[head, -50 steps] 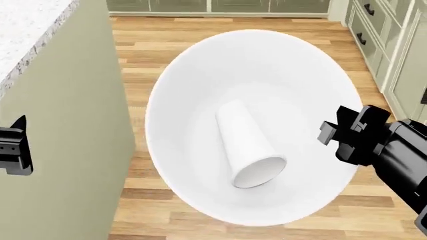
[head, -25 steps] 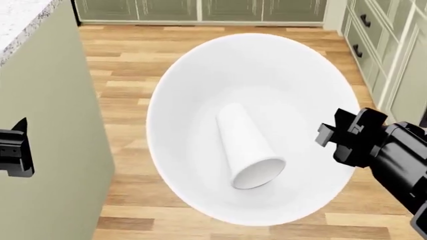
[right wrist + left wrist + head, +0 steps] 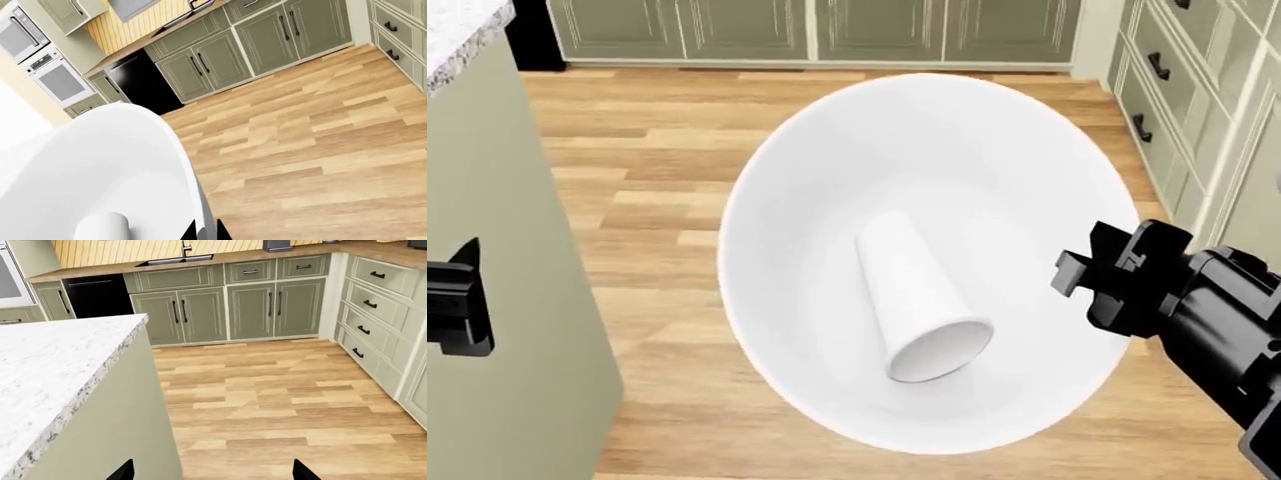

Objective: Place the cup inside the bowl on the dining table and move the bowl to any counter.

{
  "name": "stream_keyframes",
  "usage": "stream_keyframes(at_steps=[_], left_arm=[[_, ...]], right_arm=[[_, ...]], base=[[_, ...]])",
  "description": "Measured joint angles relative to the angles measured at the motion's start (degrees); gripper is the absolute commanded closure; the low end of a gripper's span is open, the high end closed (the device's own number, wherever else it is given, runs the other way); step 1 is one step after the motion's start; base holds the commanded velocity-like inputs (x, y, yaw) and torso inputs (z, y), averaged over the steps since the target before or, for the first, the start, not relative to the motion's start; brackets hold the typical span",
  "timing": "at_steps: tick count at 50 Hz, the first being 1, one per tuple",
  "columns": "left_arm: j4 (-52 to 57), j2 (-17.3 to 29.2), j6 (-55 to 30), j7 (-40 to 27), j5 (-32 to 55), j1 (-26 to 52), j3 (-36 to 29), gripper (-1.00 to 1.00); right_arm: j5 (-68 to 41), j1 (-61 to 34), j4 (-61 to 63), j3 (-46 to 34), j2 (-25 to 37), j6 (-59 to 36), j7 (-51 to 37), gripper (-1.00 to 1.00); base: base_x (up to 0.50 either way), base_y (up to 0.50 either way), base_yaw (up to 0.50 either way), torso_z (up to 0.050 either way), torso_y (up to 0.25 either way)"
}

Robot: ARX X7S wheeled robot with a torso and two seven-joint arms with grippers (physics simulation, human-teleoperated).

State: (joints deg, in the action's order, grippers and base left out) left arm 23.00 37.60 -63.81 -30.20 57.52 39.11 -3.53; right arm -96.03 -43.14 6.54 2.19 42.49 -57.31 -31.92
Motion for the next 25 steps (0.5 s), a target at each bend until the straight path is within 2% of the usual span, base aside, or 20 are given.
stream_keyframes(at_steps=[25], left_arm=[[-0.3, 0.4, 1.1, 0.4, -0.1, -1.0, -0.1, -1.0]], right_arm=[[1.2, -0.1, -0.6, -1.3, -0.5, 0.3, 0.9, 1.0]], base=[[0.5, -0.07, 0.0, 0.0, 0.001]])
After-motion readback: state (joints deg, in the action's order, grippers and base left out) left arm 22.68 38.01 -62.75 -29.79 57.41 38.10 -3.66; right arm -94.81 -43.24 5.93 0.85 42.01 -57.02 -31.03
